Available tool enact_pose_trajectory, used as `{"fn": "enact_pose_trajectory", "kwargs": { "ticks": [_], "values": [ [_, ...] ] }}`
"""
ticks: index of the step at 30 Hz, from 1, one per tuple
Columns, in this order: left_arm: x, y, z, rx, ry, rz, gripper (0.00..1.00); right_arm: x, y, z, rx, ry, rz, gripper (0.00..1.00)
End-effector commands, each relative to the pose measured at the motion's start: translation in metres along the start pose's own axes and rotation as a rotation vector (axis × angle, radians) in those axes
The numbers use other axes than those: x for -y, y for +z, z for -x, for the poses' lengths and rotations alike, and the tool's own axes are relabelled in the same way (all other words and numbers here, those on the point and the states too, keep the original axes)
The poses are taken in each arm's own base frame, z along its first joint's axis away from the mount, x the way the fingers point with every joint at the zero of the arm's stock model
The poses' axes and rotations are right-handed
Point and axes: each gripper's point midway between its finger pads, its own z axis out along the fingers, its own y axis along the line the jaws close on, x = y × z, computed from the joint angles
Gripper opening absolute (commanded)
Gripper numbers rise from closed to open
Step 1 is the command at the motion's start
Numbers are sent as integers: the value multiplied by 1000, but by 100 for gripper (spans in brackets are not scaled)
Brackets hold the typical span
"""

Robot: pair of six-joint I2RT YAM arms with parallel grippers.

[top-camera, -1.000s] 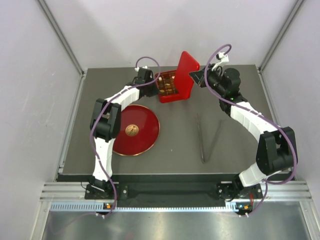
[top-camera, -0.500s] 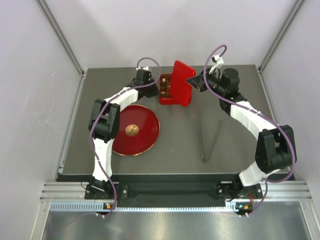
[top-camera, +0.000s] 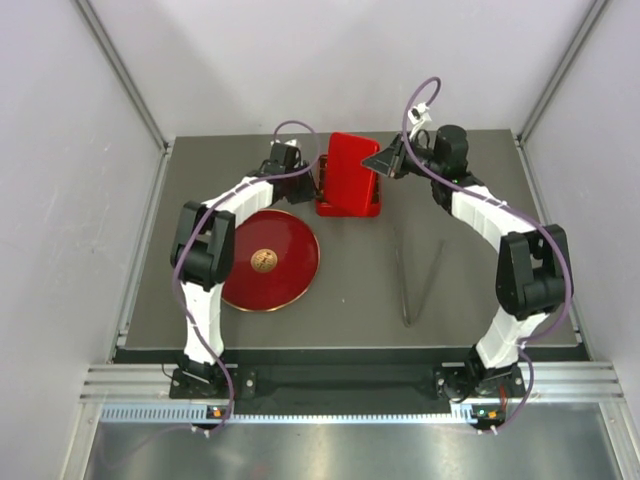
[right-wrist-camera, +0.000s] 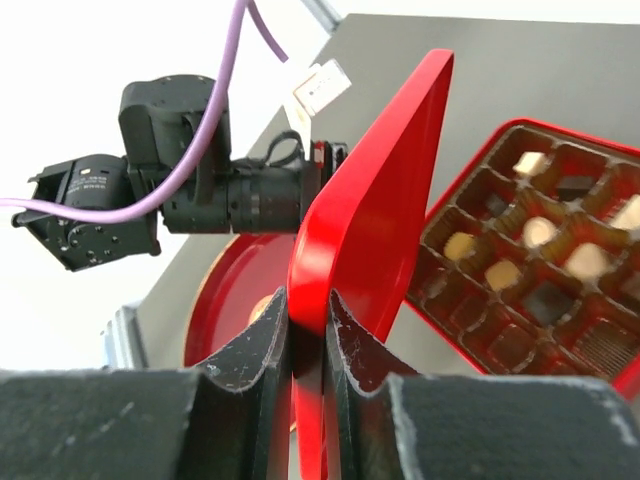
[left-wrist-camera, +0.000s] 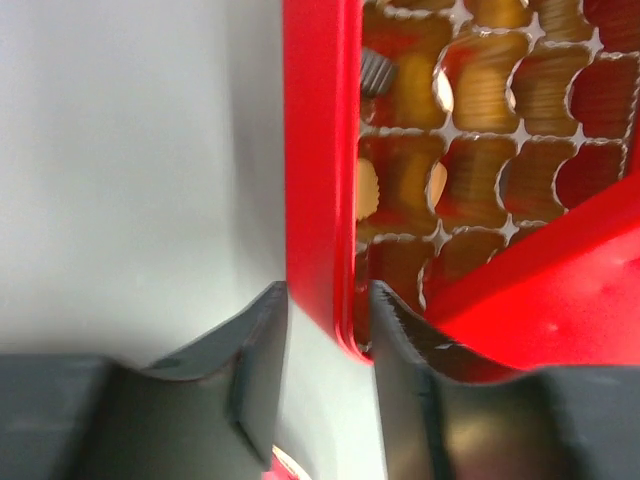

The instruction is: Pack the chocolate

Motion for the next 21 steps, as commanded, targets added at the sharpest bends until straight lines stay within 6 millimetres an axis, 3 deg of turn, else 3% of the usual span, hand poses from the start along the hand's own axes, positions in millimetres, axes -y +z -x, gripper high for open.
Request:
{"fn": "enact_pose_trajectory", "kwargs": {
  "ticks": [1, 5, 13, 17, 21],
  "values": [
    [12, -34, 27, 64, -29, -6, 45, -18, 5, 31, 40, -22, 109, 0],
    [8, -48, 48, 93, -108, -35, 50, -17, 12, 34, 40, 34, 168, 0],
    [24, -65, 87, 155, -116, -245, 53, -8, 25, 27, 15, 160, 261, 0],
    [40, -63, 89, 127, -91, -381, 54, -3, 30, 26, 3, 170, 268, 0],
    [46, -43, 78, 48, -88, -467, 54, 2, 35, 24, -4, 190, 289, 0]
  ]
}}
